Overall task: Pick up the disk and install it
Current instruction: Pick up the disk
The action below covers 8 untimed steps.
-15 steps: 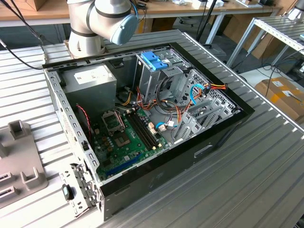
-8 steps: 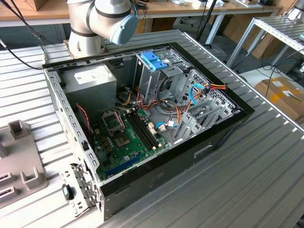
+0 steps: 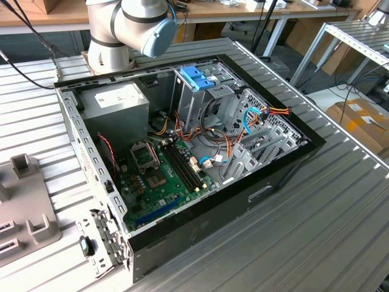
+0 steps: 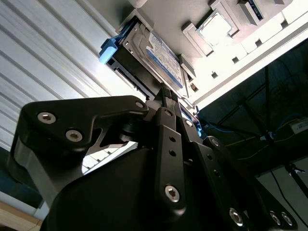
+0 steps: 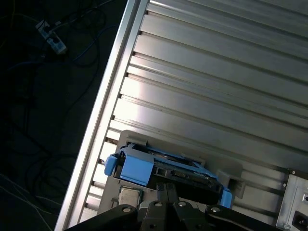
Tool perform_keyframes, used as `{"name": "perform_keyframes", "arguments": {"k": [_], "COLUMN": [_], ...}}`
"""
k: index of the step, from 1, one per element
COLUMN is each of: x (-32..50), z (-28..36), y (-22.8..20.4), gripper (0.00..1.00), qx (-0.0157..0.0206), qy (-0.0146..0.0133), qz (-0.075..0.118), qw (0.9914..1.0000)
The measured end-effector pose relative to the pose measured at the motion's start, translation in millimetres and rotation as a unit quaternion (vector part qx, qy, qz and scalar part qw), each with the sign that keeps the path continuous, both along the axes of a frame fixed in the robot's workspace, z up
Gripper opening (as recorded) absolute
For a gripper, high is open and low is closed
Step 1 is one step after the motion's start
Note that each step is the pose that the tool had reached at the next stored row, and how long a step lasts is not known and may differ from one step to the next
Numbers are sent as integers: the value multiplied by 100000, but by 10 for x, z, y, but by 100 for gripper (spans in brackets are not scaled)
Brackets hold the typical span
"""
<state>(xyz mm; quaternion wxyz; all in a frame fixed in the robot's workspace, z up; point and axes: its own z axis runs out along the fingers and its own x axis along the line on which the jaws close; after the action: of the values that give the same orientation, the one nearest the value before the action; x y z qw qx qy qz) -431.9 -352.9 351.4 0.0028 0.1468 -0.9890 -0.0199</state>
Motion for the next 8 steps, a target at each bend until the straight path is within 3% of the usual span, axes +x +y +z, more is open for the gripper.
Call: {"name": "perform_keyframes", "arguments": {"k": [8], "x": [0], "z": [0], "y": [0], "gripper": [11], "qx": [-2], "qy": [5], "qz": [114], "qw": [100000]}}
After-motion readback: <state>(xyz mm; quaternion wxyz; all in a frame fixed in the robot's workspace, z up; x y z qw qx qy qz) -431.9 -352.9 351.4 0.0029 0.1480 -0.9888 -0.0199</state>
